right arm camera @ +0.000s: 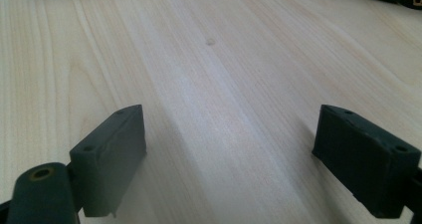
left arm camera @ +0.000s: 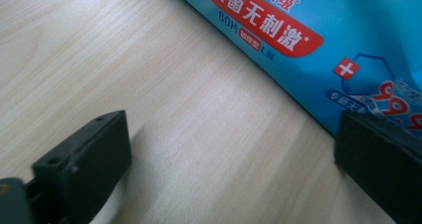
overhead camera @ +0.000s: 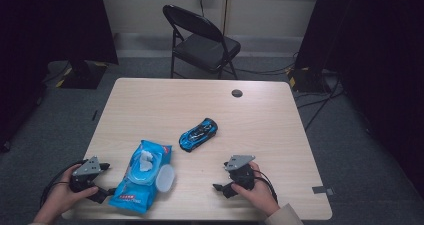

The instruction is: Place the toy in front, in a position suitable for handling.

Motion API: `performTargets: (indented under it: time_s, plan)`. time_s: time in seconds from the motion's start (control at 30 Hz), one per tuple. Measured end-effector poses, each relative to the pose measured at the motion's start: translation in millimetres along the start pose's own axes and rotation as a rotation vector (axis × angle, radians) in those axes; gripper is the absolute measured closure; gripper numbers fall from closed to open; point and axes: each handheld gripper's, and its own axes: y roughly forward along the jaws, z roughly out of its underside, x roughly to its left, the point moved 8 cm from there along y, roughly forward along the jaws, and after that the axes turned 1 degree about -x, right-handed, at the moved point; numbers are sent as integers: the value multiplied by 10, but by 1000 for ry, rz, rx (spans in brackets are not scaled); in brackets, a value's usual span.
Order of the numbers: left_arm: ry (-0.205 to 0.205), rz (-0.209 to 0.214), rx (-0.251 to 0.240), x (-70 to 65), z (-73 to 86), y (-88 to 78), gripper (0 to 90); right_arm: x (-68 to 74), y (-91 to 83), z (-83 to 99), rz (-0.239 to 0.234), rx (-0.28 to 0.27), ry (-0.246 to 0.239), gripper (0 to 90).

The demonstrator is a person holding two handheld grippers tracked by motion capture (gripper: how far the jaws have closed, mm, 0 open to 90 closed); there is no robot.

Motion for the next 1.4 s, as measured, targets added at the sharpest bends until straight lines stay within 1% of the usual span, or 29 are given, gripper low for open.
performTargets:
  time_s: [0.03,0.07,0.13,0.17,0.2,0.23,0.27,0.3,0.37,0.4,0.43,0.47,0.53,0.63,0.7,0.77,0.83,0.93,1.07,1.1,1.13,1.17,1.2,1.27,1.3,1.33,1.4]
  plan:
    - [0,0,0,0,0,0,48,0,0,0,0,0,0,124]
    - [-1,-6,1,15,-1,-25,48,0,0,0,0,0,0,124]
    - [-21,-3,0,18,-14,-69,169,0,0,0,0,0,0,124]
    - [-33,4,6,11,-18,-82,199,0,0,0,0,0,0,124]
    - [-31,2,18,2,-22,-97,176,0,0,0,0,0,0,124]
    - [-31,2,18,2,-22,-97,176,0,0,0,0,0,0,124]
    - [-18,-8,22,9,-31,-114,176,0,0,0,0,0,0,124]
    - [-30,-4,14,1,-65,-144,176,0,1,-1,2,0,1,124]
    - [-31,-3,4,-6,-90,-167,176,1,1,-2,4,0,3,124]
    - [-25,-2,0,-14,-112,-193,176,2,1,-1,5,0,6,124]
    - [-4,-6,-7,-25,-157,-244,176,3,2,-3,9,0,9,124]
    - [-4,-6,-7,-25,-157,-244,176,3,2,-3,9,0,9,124]
    - [9,-6,-28,-69,-222,-305,176,4,2,-8,13,9,15,125]
    - [27,0,-46,-156,-293,-385,176,13,5,-26,22,27,14,142]
    - [26,20,-50,-226,-326,-426,176,24,8,-44,26,36,3,146]
    - [36,33,-46,-279,-344,-442,176,37,-1,-80,38,35,-3,144]
    - [27,52,-40,-329,-351,-433,175,60,-13,-146,29,12,2,144]
    - [28,64,-33,-384,-361,-413,174,103,-25,-243,24,-19,3,143]
    - [15,48,-30,-424,-388,-405,193,169,0,-316,6,-32,5,143]
    - [18,47,-24,-424,-386,-417,196,195,13,-333,-1,-33,0,143]
    - [7,50,-29,-428,-389,-426,202,224,29,-354,-7,-30,-9,143]
    - [2,62,-33,-433,-391,-436,199,252,43,-369,-13,-27,-13,143]
    - [-3,69,-34,-437,-391,-446,190,306,69,-406,-30,-26,-23,143]
    - [-6,82,-28,-454,-383,-451,184,349,94,-435,-44,-22,-33,144]
    - [2,88,-21,-459,-377,-456,184,349,94,-435,-44,-22,-33,144]
    - [-10,104,-27,-475,-380,-456,184,370,105,-453,-50,-20,-38,143]
    - [-20,128,-34,-506,-389,-443,168,422,145,-520,-67,-28,-45,143]
